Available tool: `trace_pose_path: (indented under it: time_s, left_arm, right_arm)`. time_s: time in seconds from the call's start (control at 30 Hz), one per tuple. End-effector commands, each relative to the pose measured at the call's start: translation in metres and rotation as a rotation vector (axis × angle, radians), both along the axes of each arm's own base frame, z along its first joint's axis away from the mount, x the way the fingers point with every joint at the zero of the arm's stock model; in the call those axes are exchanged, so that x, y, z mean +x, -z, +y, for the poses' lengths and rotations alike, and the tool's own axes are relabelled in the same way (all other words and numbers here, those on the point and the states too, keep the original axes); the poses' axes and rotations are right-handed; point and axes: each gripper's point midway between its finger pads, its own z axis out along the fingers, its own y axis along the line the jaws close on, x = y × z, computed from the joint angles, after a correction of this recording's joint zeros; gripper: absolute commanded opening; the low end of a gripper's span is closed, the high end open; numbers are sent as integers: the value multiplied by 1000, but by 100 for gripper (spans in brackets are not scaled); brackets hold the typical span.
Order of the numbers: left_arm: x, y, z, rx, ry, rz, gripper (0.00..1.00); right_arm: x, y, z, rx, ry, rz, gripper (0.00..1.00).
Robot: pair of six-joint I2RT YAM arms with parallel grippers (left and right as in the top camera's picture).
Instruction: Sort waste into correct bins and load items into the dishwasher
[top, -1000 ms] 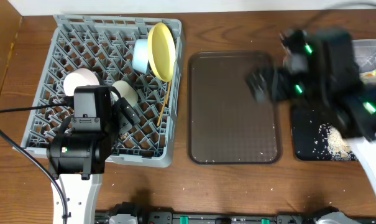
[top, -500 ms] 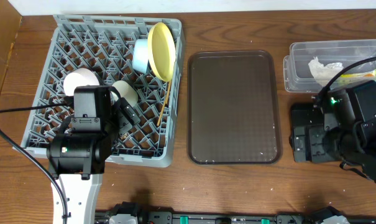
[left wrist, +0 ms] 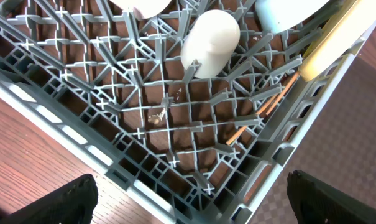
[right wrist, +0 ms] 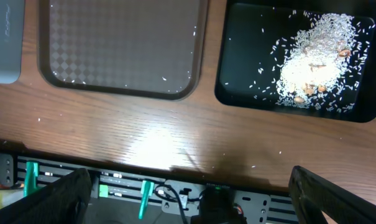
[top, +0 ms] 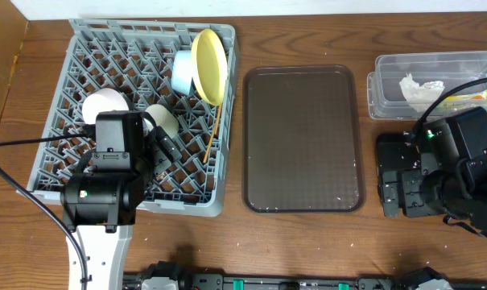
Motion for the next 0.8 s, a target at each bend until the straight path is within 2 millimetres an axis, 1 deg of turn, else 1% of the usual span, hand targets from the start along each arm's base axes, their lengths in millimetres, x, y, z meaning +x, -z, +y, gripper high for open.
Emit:
trace_pose_path:
  time_s: [0.0,0.1,0.17,0.23,0.3,0.47,0.5,0.53,0.6,0.77]
  left_arm:
    - [1,-5,0,-2,-3,-12,98]
    - [1,-5,0,-2,-3,-12,98]
    - [1,-5,0,-2,-3,-12,98]
    - [1,-5,0,-2,-3,-12,98]
    - [1,-5,0,-2,-3,-12,98]
    - [1,-5,0,-2,-3,-12,98]
    - [1,-5,0,-2,-3,-12,98]
    - [1,-5,0,-2,-3,-12,98]
    - [1,-5,0,-2,-3,-12,98]
    - [1,-5,0,-2,-3,-12,98]
  right_arm:
    - [-7,-5,-6,-10,-9,-40,99]
    - [-17,-9,-10,8,-1,-75,99]
    - [-24,-8,-14,24,21,-103,99]
    - [-27,-7,-18,39,39,-156,99]
    - [-25,-6,-22,63,54,-239,99]
    - [-13,-6,-30,132,103,-498,99]
    - [-11,-5,-30,153,90,-578,99]
    - [-10,-2,-29,159,84,-610,99]
    - [-7,9,-30,170,86,-662,99]
    - [9,50,-29,193,101,-731,99]
